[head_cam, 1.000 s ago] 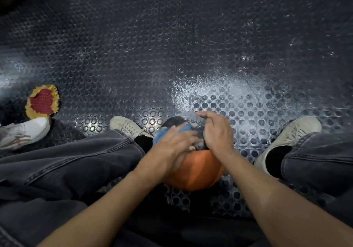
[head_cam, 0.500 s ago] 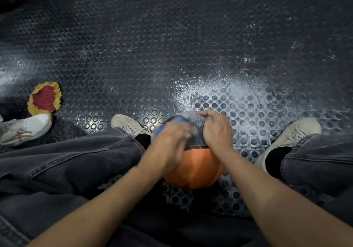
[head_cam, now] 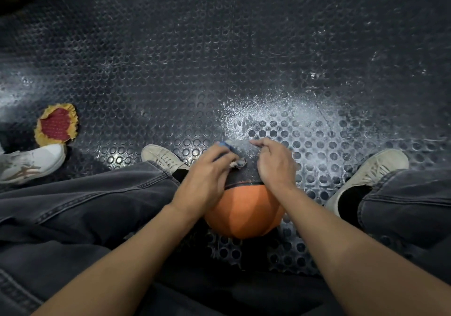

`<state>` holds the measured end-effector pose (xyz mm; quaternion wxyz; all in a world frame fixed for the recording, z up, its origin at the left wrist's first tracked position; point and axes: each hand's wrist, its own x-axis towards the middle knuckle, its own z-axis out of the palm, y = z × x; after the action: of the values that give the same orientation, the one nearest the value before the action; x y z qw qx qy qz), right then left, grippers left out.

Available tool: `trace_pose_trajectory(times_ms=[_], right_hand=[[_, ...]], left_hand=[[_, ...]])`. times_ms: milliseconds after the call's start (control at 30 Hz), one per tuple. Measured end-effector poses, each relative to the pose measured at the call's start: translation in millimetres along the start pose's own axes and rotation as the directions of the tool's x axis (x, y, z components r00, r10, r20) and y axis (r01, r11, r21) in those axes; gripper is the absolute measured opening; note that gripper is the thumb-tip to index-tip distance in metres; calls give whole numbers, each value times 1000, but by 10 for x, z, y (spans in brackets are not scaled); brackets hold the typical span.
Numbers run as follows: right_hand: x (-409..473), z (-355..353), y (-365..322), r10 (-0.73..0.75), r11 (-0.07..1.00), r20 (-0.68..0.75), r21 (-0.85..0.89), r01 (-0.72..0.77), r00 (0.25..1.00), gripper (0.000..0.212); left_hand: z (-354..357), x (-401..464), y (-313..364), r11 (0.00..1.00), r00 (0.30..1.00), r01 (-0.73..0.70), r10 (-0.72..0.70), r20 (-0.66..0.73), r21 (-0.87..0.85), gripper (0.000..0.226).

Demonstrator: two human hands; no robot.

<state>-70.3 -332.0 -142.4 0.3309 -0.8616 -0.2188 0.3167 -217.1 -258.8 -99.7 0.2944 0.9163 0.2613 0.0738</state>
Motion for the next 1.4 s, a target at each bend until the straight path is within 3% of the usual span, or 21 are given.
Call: trace_pose_trajectory(times_ms=[67, 133, 200, 233, 267, 333, 367, 433, 467, 533, 567, 633, 700, 800, 900, 967, 1033, 1133, 1267, 1333, 1400], right_hand=[[32, -11, -12, 21, 1000, -18, -18, -21, 1000, 40], [37, -21, 45, 11, 1000, -31, -5, -11, 999, 40], [18, 9, 87, -14, 1000, -17, 23, 15, 1000, 40], [8, 35, 101, -20, 999, -16, 28, 21, 1000, 40], [9, 62, 102, -28, 999, -20, 26, 29, 999, 40], [1, 65, 85, -24, 999, -39, 21, 25, 999, 39], [-7, 41, 79, -8, 1000, -46, 16, 9, 999, 40], [-22, -44, 108, 18, 1000, -51, 10, -18, 999, 41], [-41, -84, 132, 18, 1000, -49, 15, -17, 999, 41], [-61, -114, 176, -15, 999, -37, 49, 17, 999, 42], [-69, -104, 199, -23, 998, -32, 66, 25, 999, 42], [-76, -57, 241, -33, 997, -44, 71, 36, 998, 41], [-95, -10, 241, -48, 998, -57, 47, 50, 997, 38], [-88, -28, 290, 4, 988, -17, 153, -2, 1000, 31], [-84, -65, 555, 258, 928, 95, 250, -274, 961, 24], [-160, -66, 640, 433, 779, 302, 348, -521, 849, 36], [-216, -74, 635, 467, 600, 467, 456, -657, 751, 44], [-193, -145, 643, 426, 606, 469, 487, -629, 774, 49], [-142, -299, 647, 422, 685, 219, 558, -468, 880, 62], [-109, -415, 569, 397, 719, 113, 578, -385, 911, 49], [-91, -494, 399, 380, 814, 18, 468, -343, 925, 30]], left_hand=[[53, -56, 165, 999, 999, -28, 28, 18, -27, 26], [70, -194, 234, 971, 952, -235, 240, 191, -45, 33], [-30, -158, 69, 935, 910, -354, 347, 227, -13, 33], [-49, -95, -25, 959, 946, -282, 282, 162, -29, 28], [-44, -44, -105, 991, 993, -105, 108, 39, -79, 24], [14, -36, -112, 962, 961, 209, -236, -146, -175, 23], [83, -97, -55, 960, 955, 224, -251, -161, -166, 24], [186, -256, 30, 997, 997, -40, 35, -71, -62, 26], [184, -320, 46, 982, 982, -186, 187, 20, -24, 28], [131, -299, -49, 970, 966, -237, 241, 90, -57, 31], [114, -263, -109, 981, 988, -142, 149, 44, -135, 30], [93, -177, -185, 928, 971, 179, -219, -90, -326, 27], [115, -97, -300, 770, 823, 515, -567, -36, -377, 31], [134, -48, -431, 560, 649, 704, -758, 74, -436, 36], [128, -53, -394, 422, 568, 715, -815, 112, -558, 26], [139, -80, -386, 346, 542, 692, -829, 139, -634, 31], [173, -95, -405, 315, 544, 653, -828, 137, -688, 33], [237, -83, -327, 302, 558, 576, -824, 96, -760, 31], [326, -14, -177, 271, 605, 429, -795, 50, -862, 30], [356, 21, -134, 289, 629, 408, -776, 37, -866, 29], [384, 57, -84, 351, 661, 424, -750, 21, -835, 26]])
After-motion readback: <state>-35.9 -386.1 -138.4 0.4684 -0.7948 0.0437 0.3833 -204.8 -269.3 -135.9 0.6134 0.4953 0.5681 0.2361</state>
